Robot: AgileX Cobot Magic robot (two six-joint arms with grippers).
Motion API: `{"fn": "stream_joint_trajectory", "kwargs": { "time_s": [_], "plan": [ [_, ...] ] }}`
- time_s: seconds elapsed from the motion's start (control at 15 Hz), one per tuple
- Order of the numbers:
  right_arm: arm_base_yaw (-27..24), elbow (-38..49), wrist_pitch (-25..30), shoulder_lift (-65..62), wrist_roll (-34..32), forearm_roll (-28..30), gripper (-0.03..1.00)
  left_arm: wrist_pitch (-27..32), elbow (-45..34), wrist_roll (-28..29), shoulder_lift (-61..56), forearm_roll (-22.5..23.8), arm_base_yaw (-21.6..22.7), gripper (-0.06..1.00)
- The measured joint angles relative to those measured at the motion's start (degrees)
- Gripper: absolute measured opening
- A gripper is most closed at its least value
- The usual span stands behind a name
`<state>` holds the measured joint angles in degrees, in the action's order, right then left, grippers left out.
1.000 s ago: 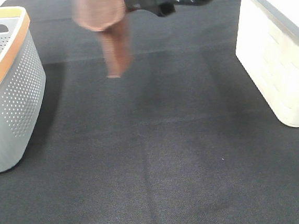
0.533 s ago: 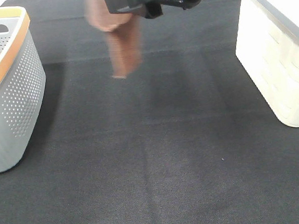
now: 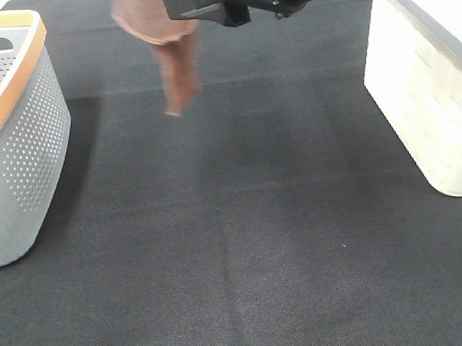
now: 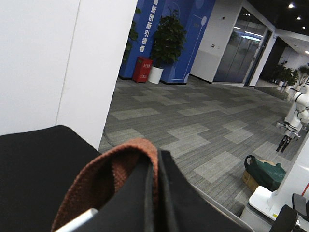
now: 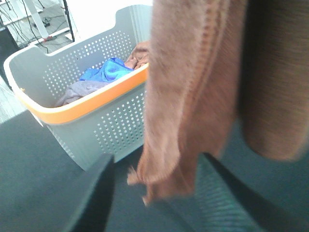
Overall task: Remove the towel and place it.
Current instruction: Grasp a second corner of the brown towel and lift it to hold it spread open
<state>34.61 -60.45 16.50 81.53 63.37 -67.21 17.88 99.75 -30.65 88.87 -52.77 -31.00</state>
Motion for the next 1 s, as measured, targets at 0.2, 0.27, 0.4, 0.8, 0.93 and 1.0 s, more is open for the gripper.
{"fn": "stream_joint_trajectory", "kwargs": {
  "time_s": [0.2, 0.27, 0.4, 0.8, 0.93, 1.0],
  "plan": [
    [0.00, -0.11, 2.01, 0.00, 0.00, -1.72, 0.44, -1.72, 0.00, 0.00, 0.80, 2.12, -2.01, 0.00],
    [0.00, -0.11, 2.81, 0.00, 0.00, -1.89, 0.44, -1.95, 0.00, 0.00, 1.60, 2.41, -2.06, 0.00],
    [0.00, -0.11, 2.86, 0.00, 0.00, -1.95, 0.44, -2.41, 0.00, 0.00, 2.18, 2.46, -2.06, 0.00],
    [0.00, -0.11, 1.60, 0.00, -0.06, -1.89, 0.57, -2.81, 0.00, 0.00, 2.12, 2.46, -2.06, 0.00],
    [0.00, -0.11, 0.74, 0.00, -0.06, -1.89, 0.58, -3.27, 0.00, 0.00, 2.12, 2.46, -2.06, 0.00],
    [0.00, -0.11, 0.74, 0.00, -0.06, -1.89, 0.58, -3.27, 0.00, 0.00, 2.12, 2.46, -2.06, 0.00]
  ]
}}
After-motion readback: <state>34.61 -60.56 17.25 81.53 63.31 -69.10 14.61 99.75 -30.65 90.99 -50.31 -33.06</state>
